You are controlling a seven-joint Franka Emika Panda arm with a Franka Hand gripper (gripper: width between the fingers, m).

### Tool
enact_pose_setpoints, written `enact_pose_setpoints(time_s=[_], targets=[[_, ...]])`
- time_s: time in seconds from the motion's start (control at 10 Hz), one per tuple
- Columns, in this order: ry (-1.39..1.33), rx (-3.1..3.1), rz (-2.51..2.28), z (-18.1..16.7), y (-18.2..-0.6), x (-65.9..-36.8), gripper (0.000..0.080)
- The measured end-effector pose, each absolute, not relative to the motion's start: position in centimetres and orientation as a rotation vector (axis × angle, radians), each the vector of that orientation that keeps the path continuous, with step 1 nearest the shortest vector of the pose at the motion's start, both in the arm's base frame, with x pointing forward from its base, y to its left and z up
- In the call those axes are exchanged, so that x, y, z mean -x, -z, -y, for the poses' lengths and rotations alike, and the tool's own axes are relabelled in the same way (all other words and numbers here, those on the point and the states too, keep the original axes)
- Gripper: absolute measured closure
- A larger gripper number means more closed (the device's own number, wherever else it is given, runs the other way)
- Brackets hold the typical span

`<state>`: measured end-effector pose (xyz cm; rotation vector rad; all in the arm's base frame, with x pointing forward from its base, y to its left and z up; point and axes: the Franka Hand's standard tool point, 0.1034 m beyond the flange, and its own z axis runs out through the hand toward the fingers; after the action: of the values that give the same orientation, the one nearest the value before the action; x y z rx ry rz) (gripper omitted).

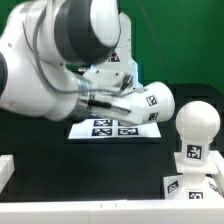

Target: Assemble lamp

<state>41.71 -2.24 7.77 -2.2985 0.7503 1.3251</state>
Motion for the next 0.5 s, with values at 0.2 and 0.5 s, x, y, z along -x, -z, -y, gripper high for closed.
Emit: enact_pose_setpoints(time_s=[0.2,0.5], targets=[[-1.278,2.370,-0.708,2.3,-9.0,-42.3,0.0774],[-1.166,2.446,-0.718,2.3,-9.0,-43.3,0.0774]])
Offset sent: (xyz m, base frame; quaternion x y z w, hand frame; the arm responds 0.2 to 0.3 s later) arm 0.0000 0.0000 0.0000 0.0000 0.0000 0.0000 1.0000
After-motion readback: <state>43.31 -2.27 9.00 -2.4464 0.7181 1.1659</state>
